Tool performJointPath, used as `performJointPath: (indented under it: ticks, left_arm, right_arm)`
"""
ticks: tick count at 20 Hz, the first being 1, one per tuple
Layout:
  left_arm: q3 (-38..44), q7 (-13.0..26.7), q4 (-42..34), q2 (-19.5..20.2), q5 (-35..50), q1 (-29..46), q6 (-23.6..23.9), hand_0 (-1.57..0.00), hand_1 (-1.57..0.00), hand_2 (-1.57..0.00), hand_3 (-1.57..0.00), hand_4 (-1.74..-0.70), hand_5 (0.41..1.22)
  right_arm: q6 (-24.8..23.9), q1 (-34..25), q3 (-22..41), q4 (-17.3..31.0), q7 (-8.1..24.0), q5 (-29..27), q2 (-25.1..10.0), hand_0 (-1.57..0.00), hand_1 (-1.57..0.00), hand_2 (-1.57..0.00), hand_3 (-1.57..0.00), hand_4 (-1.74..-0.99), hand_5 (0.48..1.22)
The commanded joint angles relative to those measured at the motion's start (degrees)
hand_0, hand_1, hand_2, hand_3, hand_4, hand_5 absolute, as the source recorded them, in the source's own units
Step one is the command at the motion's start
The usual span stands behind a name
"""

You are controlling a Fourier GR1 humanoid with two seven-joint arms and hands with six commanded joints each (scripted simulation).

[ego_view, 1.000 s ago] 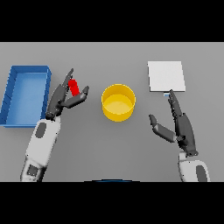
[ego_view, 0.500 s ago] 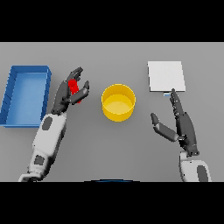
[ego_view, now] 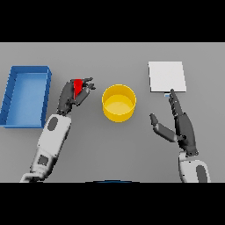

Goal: Pick up the red beaker and tilt it to pour out 1 green nut into yellow bowl. Pick up the yellow bowl and place it on the metallic measuring scale.

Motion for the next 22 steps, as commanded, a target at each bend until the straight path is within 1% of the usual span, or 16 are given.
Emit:
performJointPath:
  ticks: [1, 2, 4, 6, 7, 8, 9, 11, 13, 15, 16, 17, 18, 19, 20, 22]
  left_arm:
    - [0.81, -0.19, -0.21, -0.12, 1.39, -0.53, -0.97, -1.43, -1.44, -1.45, -1.4, -1.58, 1.171]
    - [1.56, -1.21, -0.95, -0.2, 3.11, -0.54, -2.24, -1.46, -1.47, -1.47, -1.43, -1.61, 1.165]
    - [2.6, -1.51, -3.02, 0.26, 6.01, -0.48, -4.41, -1.5, -1.5, -1.51, -1.48, -1.66, 1.15]
    - [2.38, -0.21, -5.57, 0.49, 7.48, -0.68, -5.38, -1.53, -1.53, -1.53, -1.52, -1.69, 1.14]
    - [2.01, 1.1, -6.92, 1.0, 7.71, -0.82, -5.69, -1.54, -1.54, -1.54, -1.53, -1.7, 1.135]
    - [1.94, 2.04, -7.59, 1.41, 8.23, -1.36, -6.14, -1.54, -1.54, -1.55, -1.54, -1.71, 1.132]
    - [1.3, 1.96, -8.34, 2.0, 8.28, -1.41, -6.91, -1.55, -1.55, -1.55, -1.54, -1.71, 1.132]
    - [-0.28, 3.06, -9.39, 3.34, 7.44, -1.63, -7.37, -1.56, -1.56, -1.56, -1.55, -1.72, 1.13]
    - [-1.46, 3.79, -10.02, 4.52, 6.79, -1.76, -7.53, -1.56, -1.56, -1.56, -1.55, -1.72, 1.133]
    - [-2.49, 4.42, -10.41, 5.65, 6.05, -1.95, -7.7, -1.56, -1.56, -1.56, -1.55, -1.72, 1.138]
    - [-2.66, 4.26, -10.32, 6.44, 5.73, -2.18, -7.64, -1.56, -1.56, -1.56, -1.55, -1.72, 1.139]
    - [-3.94, 5.01, -10.93, 7.28, 4.37, -2.51, -7.53, -1.56, -1.56, -1.56, -1.56, -1.73, 1.138]
    - [-5.61, 6.03, -11.43, 8.17, 2.54, -3.08, -7.42, -1.56, -1.56, -1.56, -1.56, -1.73, 1.134]
    - [-7.23, 6.98, -11.94, 9.02, 1.24, -3.16, -7.97, -1.56, -1.56, -1.56, -1.56, -1.73, 1.129]
    - [-9.16, 8.22, -12.48, 10.12, -0.75, -3.88, -8.23, -1.56, -1.57, -1.57, -1.56, -1.73, 1.124]
    - [-12.79, 10.71, -13.97, 12.76, -4.31, -5.17, -9.46, -1.57, -1.57, -1.57, -1.57, -1.74, 1.12]
  right_arm:
    - [0.18, -0.04, -0.38, 0.04, 0.48, -0.36, -0.34, 0.0, 0.0, 0.0, 0.0, -1.251, 0.641]
    - [-0.05, -0.46, -0.29, 0.12, 0.42, 0.11, -0.46, 0.0, 0.0, 0.0, 0.0, -1.245, 0.642]
    - [0.1, 0.47, 0.07, -0.84, -0.18, 0.35, -0.59, 0.0, 0.0, 0.0, 0.0, -1.246, 0.644]
    - [-0.11, 0.42, 0.05, -0.67, 0.4, 0.82, -0.8, 0.0, 0.0, 0.0, 0.0, -1.236, 0.644]
    - [-0.07, 0.63, 0.01, -0.96, -0.18, 0.8, -0.97, 0.0, 0.0, 0.0, 0.0, -1.233, 0.644]
    - [-0.27, 0.22, 0.1, -0.94, 0.67, 1.09, -0.89, 0.0, 0.0, 0.0, 0.0, -1.228, 0.645]
    - [-0.21, 0.22, 0.4, -1.02, 0.18, 1.17, -0.66, 0.0, 0.0, 0.0, 0.0, -1.227, 0.647]
    - [-0.85, 0.56, 0.7, -0.81, -1.13, 2.18, -0.51, 0.0, 0.0, 0.0, 0.0, -1.219, 0.653]
    - [-0.97, 0.08, 0.66, -1.11, -1.21, 2.54, -0.86, 0.0, 0.0, 0.0, 0.0, -1.219, 0.659]
    - [-1.2, -0.99, -0.05, -0.04, -0.32, 2.57, -1.43, 0.0, 0.0, 0.0, 0.0, -1.219, 0.661]
    - [-1.48, -0.51, 0.33, 0.04, -1.11, 3.01, -1.07, 0.0, 0.0, 0.0, 0.0, -1.219, 0.661]
    - [-1.18, -0.27, 0.56, -0.17, -1.76, 3.07, -1.19, 0.0, 0.0, 0.0, 0.0, -1.213, 0.662]
    - [-1.29, -0.3, 0.54, -0.31, -1.3, 3.49, -1.5, 0.0, 0.0, 0.0, 0.0, -1.21, 0.664]
    - [-1.49, -0.01, 0.53, -0.25, -1.18, 3.27, -1.05, 0.0, 0.0, 0.0, 0.0, -1.202, 0.662]
    - [-1.43, 0.21, 0.65, -0.62, -0.32, 3.43, -1.12, 0.0, 0.0, 0.0, 0.0, -1.199, 0.658]
    - [-1.28, 0.02, 0.96, -0.32, -0.15, 3.83, -1.17, 0.0, 0.0, 0.0, 0.0, -1.19, 0.658]
